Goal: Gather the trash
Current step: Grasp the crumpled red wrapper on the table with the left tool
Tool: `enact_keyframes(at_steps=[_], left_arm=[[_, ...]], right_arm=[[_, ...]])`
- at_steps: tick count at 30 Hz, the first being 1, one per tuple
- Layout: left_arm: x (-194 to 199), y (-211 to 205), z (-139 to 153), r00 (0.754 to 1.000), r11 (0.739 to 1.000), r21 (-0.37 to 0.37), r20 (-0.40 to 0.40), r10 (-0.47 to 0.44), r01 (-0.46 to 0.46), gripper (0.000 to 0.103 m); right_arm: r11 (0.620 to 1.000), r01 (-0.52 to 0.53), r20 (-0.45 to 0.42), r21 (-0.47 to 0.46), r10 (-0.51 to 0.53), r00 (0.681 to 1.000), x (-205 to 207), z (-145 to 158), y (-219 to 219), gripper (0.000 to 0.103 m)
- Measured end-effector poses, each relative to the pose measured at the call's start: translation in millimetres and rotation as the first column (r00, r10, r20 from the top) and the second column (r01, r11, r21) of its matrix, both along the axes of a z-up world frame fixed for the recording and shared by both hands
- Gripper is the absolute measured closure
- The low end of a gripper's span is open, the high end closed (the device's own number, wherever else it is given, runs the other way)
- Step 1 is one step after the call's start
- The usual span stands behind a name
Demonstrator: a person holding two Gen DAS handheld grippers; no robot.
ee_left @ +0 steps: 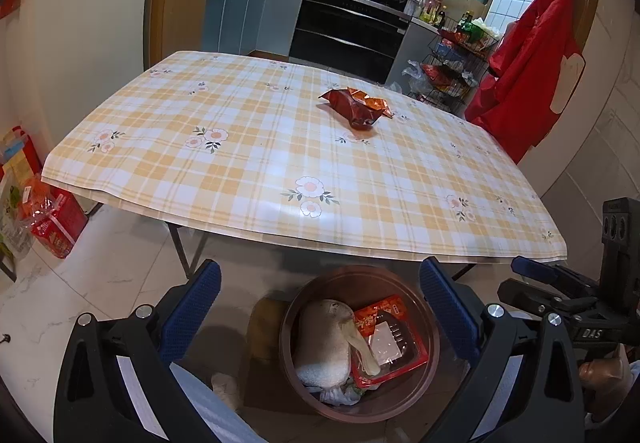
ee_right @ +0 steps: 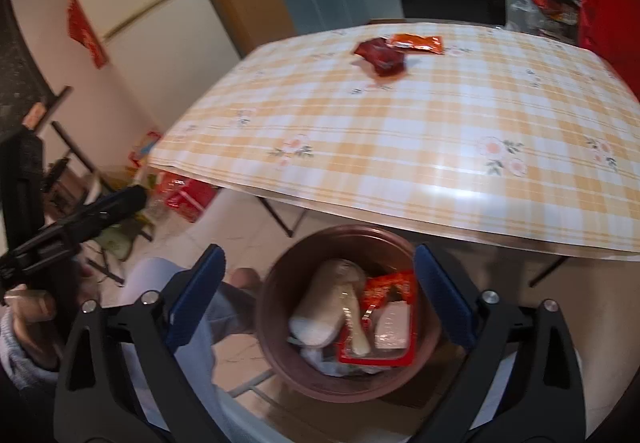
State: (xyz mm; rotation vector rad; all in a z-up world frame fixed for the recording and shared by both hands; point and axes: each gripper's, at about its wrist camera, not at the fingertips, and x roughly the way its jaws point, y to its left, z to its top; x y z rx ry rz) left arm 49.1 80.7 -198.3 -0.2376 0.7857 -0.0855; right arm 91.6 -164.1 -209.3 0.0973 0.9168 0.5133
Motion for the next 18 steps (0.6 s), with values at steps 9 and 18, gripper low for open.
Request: enact_keyframes(at_steps=[9, 18], left_arm=[[17.0, -5.0, -13.0, 0.999, 1.0, 0.011, -0.033, -0.003, 0.003, 0.006], [51.2, -16.7, -19.0, 0.997, 0.999, 0.02, -0.065, -0.031, 0.032, 0.006]], right_arm=[[0.989, 0.098, 0.057, -0.107, -0.092, 0.994, 19.1, -7.4, -18.4, 0.006], [0.983, 0.157, 0.071, -0.097, -0.151, 0.986, 57.8, -10.1, -42.3, 0.006]])
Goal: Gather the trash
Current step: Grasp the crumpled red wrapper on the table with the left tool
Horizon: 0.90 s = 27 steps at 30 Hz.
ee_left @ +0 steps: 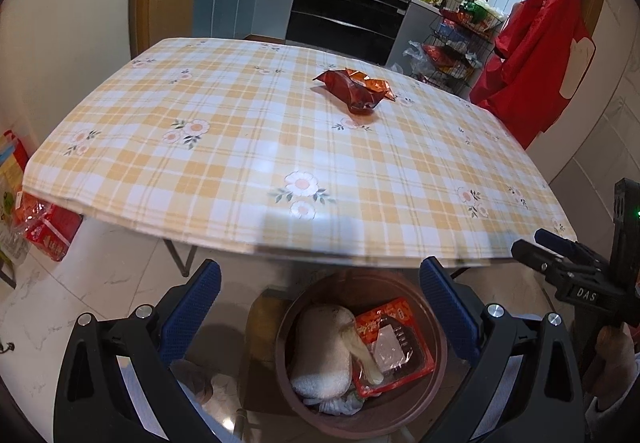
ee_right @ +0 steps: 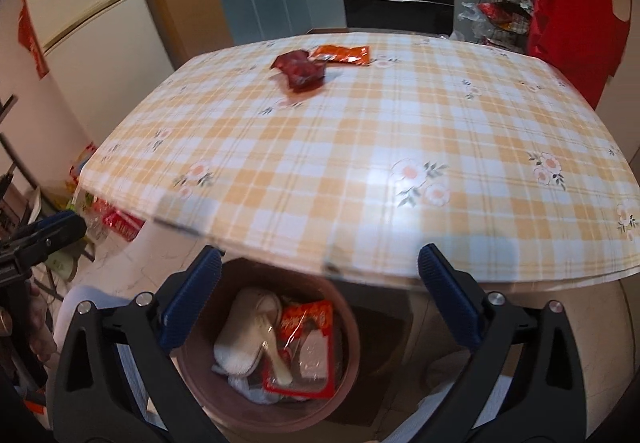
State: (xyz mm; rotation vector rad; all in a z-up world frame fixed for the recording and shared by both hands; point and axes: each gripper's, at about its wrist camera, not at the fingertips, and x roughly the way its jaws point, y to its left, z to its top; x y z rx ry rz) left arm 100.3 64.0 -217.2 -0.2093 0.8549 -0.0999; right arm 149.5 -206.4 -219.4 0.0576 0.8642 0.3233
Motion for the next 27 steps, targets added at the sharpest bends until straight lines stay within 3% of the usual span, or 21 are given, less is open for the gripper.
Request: enact_keyframes(at_steps=[6, 13, 18, 22, 27], left_arm=[[55.8, -4.2, 9.6, 0.999, 0.999, -0.034, 0.002, 0.042, -0.042, 0.006], [153.2, -19.4, 14.2, 1.0, 0.995, -0.092, -0.005, 0.026, -0.026, 0.006], [235.6, -39.8, 3.0, 0.999, 0.993, -0.115, -0.035, -0.009, 0.004, 0.006], [295.1, -49.8, -13.8, 0.996, 0.994, -0.106, -0.088, 0.01, -0.02, 0.006], [348.4, -49.5, -38.0, 0.99, 0.986, -0.144, -0.129, 0.06, -0.078, 0.007]], right_arm=[[0.999, 0.024, 0.036, -0.036, -0.023, 0.999, 39.5, 2.6, -15.2, 0.006], [1.0, 0.027, 0.021, -0.01, -0.027, 0.999, 108.0, -1.2, -39.0, 0.006], [1.0, 0.004, -0.004, 0.012, -0.004, 1.0, 158.1, -6.1, -53.5, 0.006], [0.997, 0.015, -0.013, -0.079, -0.016, 1.0, 201.3, -9.1, -64.1, 0.006], [0.995, -0.036, -0.015, -0.095, 0.034, 0.999, 245.6, -15.8, -73.8, 0.006]])
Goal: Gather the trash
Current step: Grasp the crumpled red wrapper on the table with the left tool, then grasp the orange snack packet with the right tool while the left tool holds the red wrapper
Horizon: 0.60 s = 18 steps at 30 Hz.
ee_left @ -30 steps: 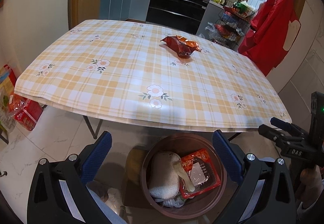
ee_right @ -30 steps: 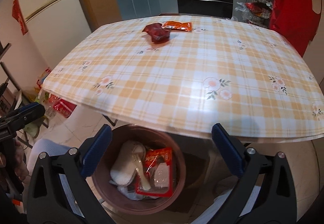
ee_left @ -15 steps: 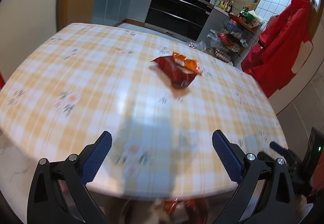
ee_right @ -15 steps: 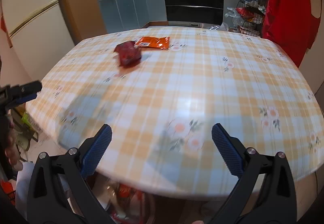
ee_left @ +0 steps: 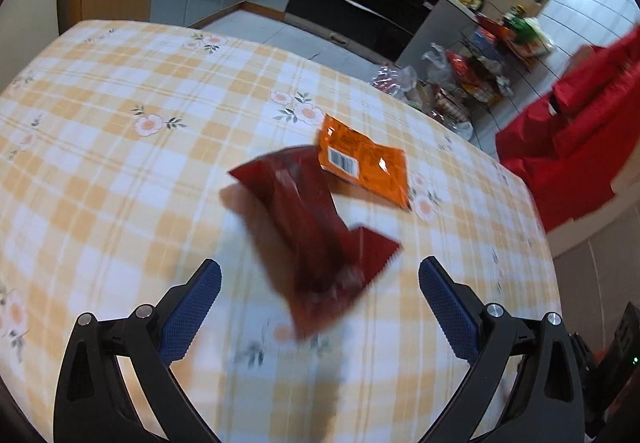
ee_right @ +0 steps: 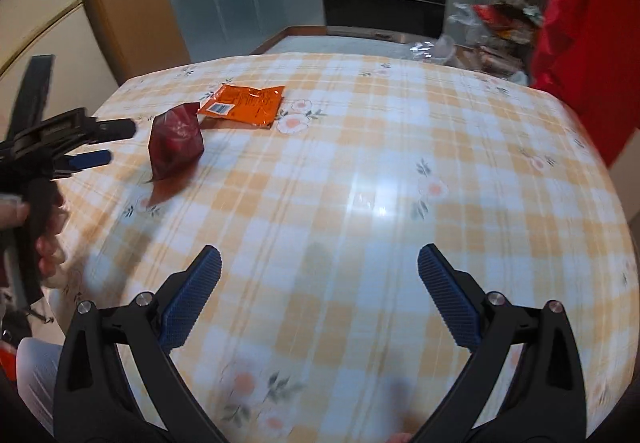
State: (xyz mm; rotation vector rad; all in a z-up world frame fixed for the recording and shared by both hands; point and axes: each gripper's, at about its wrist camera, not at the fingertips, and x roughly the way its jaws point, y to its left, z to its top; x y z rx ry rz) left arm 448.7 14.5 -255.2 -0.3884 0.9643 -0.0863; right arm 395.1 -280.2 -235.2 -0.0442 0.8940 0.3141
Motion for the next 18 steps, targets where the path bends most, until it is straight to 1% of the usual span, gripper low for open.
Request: enact_keyframes(at_steps=[2, 3, 5, 6, 7, 8, 9, 10, 11, 12, 13, 15, 16, 18], left_arm=[[14.8, 0.5, -9.6, 1.0, 0.999, 0.03, -0.011, 0.023, -0.023, 0.008], [19.6, 1.6, -14.0, 0.999, 0.999, 0.032, -0.019, 0.031, -0.031, 0.01], [31.8, 7.1, -24.9, 0.998, 0.999, 0.007, -0.044, 0.053, -0.052, 0.013], [35.0, 10.6, -28.1, 0.997, 0.998, -0.007, -0.05, 0.056, -0.057, 0.019], [37.5, 13.4, -31.2, 0.997, 0.998, -0.018, -0.058, 0.051, -0.052, 0.026], [38.8, 14.8, -33.2, 0.997, 0.999, -0.022, -0.065, 0.031, -0.032, 0.046], [36.3, 17.5, -31.7, 0.999, 0.999, -0.034, -0.043, -0.004, 0.003, 0.058], [31.9, 19.4, -28.8, 1.0, 1.0, -0.019, -0.02, -0.02, 0.02, 0.065], [26.8, 22.3, -25.1, 0.999, 0.999, 0.012, 0.001, -0.037, 0.037, 0.076], [20.9, 27.5, -21.6, 0.998, 0.998, 0.041, 0.018, -0.056, 0.056, 0.078], [15.7, 33.8, -19.3, 0.997, 0.996, 0.052, 0.025, -0.069, 0.067, 0.079], [5.1, 52.6, -17.9, 0.996, 0.996, 0.049, 0.035, -0.082, 0.081, 0.085], [0.5, 60.8, -17.2, 0.996, 0.995, 0.049, 0.038, -0.085, 0.083, 0.086], [-9.5, 78.9, -15.1, 0.996, 0.995, 0.058, 0.046, -0.08, 0.078, 0.088]], right_arm=[[0.998, -0.05, 0.027, -0.029, 0.051, 0.998, 17.5, -0.5, 3.6, 0.006], [0.996, -0.075, 0.033, -0.041, 0.077, 0.997, 25.8, -0.6, 6.8, 0.006], [0.987, -0.13, 0.041, -0.089, 0.134, 0.99, 45.6, -1.0, 17.7, 0.006], [0.981, -0.164, 0.038, -0.1, 0.169, 0.985, 54.3, -1.3, 23.5, 0.006], [0.973, -0.198, 0.037, -0.12, 0.203, 0.978, 64.2, -1.0, 31.8, 0.006], [0.965, -0.222, 0.038, -0.138, 0.229, 0.973, 71.6, -0.4, 39.4, 0.006], [0.956, -0.251, 0.035, -0.152, 0.259, 0.965, 79.5, -0.2, 47.9, 0.006], [0.944, -0.288, 0.029, -0.164, 0.296, 0.955, 88.3, -0.5, 59.5, 0.006], [0.931, -0.321, 0.018, -0.172, 0.329, 0.944, 96.1, -1.9, 70.5, 0.006], [0.917, -0.356, 0.003, -0.182, 0.362, 0.932, 104.2, -4.5, 83.0, 0.006], [0.906, -0.38, -0.007, -0.188, 0.386, 0.923, 109.6, -7.0, 93.2, 0.006], [0.878, -0.444, -0.041, -0.177, 0.445, 0.895, 122.4, -12.3, 115.2, 0.006], [0.855, -0.474, -0.054, -0.21, 0.474, 0.879, 130.5, -16.7, 130.8, 0.006], [0.823, -0.511, -0.08, -0.247, 0.509, 0.857, 145.0, -23.6, 151.8, 0.006]])
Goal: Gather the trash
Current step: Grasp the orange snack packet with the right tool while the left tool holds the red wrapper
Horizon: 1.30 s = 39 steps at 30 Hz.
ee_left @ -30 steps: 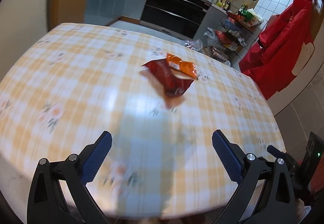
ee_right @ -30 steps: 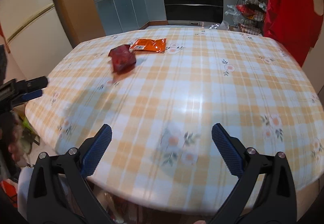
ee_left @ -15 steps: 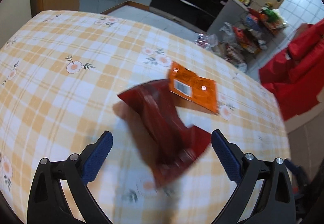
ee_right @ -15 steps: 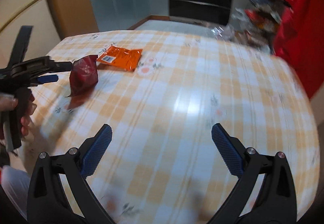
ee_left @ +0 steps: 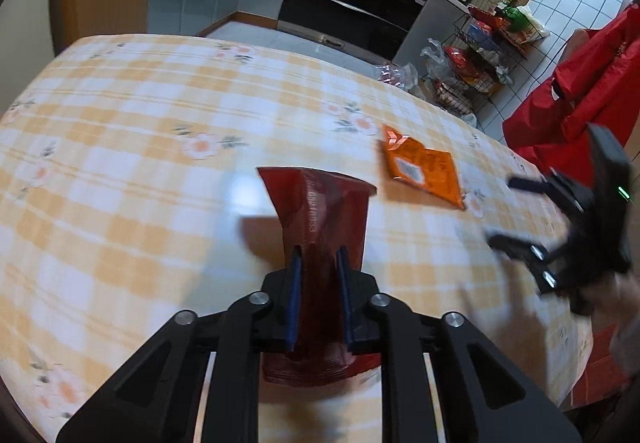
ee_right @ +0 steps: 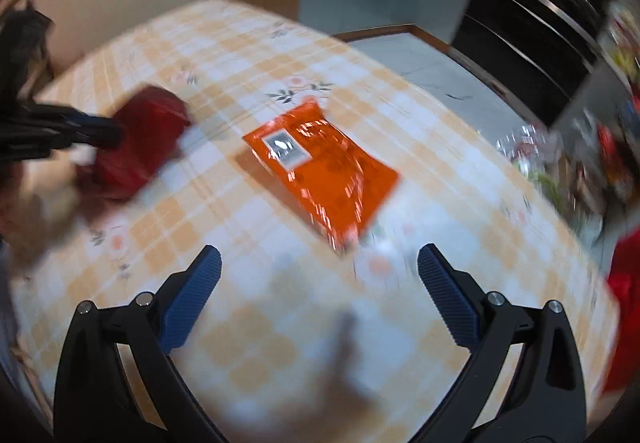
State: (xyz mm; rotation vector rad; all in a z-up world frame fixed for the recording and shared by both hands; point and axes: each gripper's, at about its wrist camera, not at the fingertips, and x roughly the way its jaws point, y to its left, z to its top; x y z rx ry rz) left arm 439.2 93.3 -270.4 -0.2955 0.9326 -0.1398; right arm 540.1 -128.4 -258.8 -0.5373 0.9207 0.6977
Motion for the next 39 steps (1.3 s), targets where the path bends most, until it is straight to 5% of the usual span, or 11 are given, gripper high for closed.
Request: enact_keyframes(at_steps=[4, 7, 12, 20, 22, 24, 30, 39], left_arm=[[-17.9, 27.3, 7.4, 1.0, 1.0, -0.011, 0.026, 0.007, -0.007, 0.088], [-36.3, 44.8, 17.9, 0.998, 0.999, -0.036, 0.066, 0.011, -0.009, 0.088], [-52.7, 61.3, 19.6, 0.996, 0.997, -0.07, 0.086, 0.03, -0.024, 0.088], [-66.2, 63.5, 13.2, 0.995, 0.992, -0.121, 0.086, 0.046, -0.035, 0.088], [-72.1, 61.6, 14.8, 0.995, 0.992, -0.125, 0.092, 0.048, -0.036, 0.088], [-78.7, 59.8, 17.0, 0.994, 0.992, -0.124, 0.099, 0.052, -0.039, 0.088], [-100.6, 54.9, 25.0, 0.993, 0.989, -0.142, 0.098, 0.065, -0.05, 0.088], [-143.6, 46.5, 52.4, 0.99, 0.989, -0.135, 0.117, 0.075, -0.059, 0.088]], right_arm=[[0.996, -0.087, -0.117, -0.012, 0.085, 0.99, 34.6, -11.1, 36.0, 0.006], [0.986, -0.152, -0.078, -0.07, 0.147, 0.986, 42.9, -12.4, 54.5, 0.006], [0.966, -0.208, -0.137, -0.151, 0.188, 0.972, 60.9, -27.9, 72.0, 0.007], [0.989, -0.14, -0.249, -0.049, 0.124, 0.961, 76.0, -28.5, 70.7, 0.012], [0.995, -0.097, -0.26, -0.016, 0.09, 0.961, 74.7, -23.3, 65.1, 0.021], [0.998, -0.06, -0.281, 0.022, 0.064, 0.958, 73.0, -19.5, 56.6, 0.041], [0.997, 0.019, -0.279, 0.073, 0.002, 0.96, 42.6, -11.5, 45.8, 0.059], [0.996, 0.083, -0.192, 0.024, -0.076, 0.978, -9.6, 3.8, 36.1, 0.085]])
